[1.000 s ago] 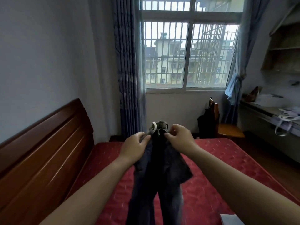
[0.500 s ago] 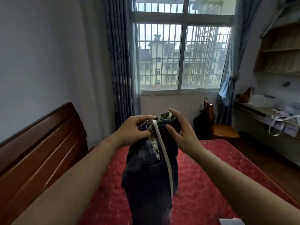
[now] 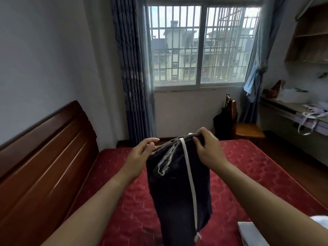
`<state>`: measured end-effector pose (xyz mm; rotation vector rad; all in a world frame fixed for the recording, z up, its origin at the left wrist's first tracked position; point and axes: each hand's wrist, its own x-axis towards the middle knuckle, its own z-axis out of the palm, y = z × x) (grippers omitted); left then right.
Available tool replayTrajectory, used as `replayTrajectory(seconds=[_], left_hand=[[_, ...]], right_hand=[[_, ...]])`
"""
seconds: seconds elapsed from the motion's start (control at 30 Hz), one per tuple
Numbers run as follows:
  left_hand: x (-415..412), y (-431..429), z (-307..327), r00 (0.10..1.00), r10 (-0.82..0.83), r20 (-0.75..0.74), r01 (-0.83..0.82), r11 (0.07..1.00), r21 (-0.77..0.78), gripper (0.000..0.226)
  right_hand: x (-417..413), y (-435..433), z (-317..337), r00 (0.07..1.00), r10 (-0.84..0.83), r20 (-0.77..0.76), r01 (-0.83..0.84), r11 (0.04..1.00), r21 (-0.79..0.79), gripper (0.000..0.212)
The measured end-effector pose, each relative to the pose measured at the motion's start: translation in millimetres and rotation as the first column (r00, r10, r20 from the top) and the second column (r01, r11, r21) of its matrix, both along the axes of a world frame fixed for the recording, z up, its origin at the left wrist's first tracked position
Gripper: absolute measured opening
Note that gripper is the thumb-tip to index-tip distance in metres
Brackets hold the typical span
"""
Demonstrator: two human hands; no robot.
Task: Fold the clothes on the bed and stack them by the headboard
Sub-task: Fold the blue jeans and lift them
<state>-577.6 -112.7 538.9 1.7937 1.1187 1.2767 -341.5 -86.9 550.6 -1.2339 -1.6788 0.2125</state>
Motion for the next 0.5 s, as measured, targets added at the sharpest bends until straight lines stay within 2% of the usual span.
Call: replayTrajectory(seconds=[0.03,0.1,0.13,0.2,0.27,0.33,0.4,0.43,0.5], left_hand=[[4.6,-2.0,-6.3,0.999,-0.028,-0.039,0.028,1.0,-0.007,0.035],[17.1,-3.5,-19.8,0.975,-0.002,-0.221,0.017,0.998,0.067,0.071],[25.9,-2.3,-24.0,0.959,0.048,-0.279,-0.011,0.991,0.132,0.073],[45.7,2.7,-24.2,0.952,0.176,-0.251,-0.11,0.96,0.256,0.048],[63.0,8.9,-15.4,0.955,0.268,-0.128,-0.221,0.929,0.298,0.03],[78.3,16.2,1.5,0.947,0.32,-0.009,-0.3,0.897,0.324,0.03],[93.7,21.2,24.5,0.943,0.323,0.084,-0.331,0.878,0.345,0.025],[101.6,22.9,35.2,0.941,0.317,0.121,-0.339,0.875,0.345,0.024],[114.5,22.5,48.3,0.937,0.315,0.152,-0.349,0.867,0.355,0.023]], right_hand=[[3.2,1.4,0.4,1.0,-0.004,-0.021,0.004,1.0,-0.006,0.016],[11.1,4.0,1.0,0.999,-0.004,-0.032,0.004,1.0,-0.003,0.015],[15.6,4.5,1.7,1.0,-0.001,-0.019,0.001,1.0,-0.004,0.013],[26.2,4.0,4.5,1.0,0.016,0.006,-0.016,1.0,-0.007,0.009],[42.8,4.5,10.4,0.999,0.032,-0.009,-0.032,0.999,0.023,0.009],[62.8,8.1,19.0,0.994,0.03,-0.105,-0.023,0.997,0.067,0.028],[77.8,10.4,23.8,0.956,0.047,-0.291,-0.031,0.998,0.059,0.048],[81.0,10.1,20.9,0.929,0.07,-0.363,-0.058,0.997,0.045,0.053],[79.3,6.0,7.1,0.911,0.113,-0.398,-0.1,0.994,0.053,0.058]])
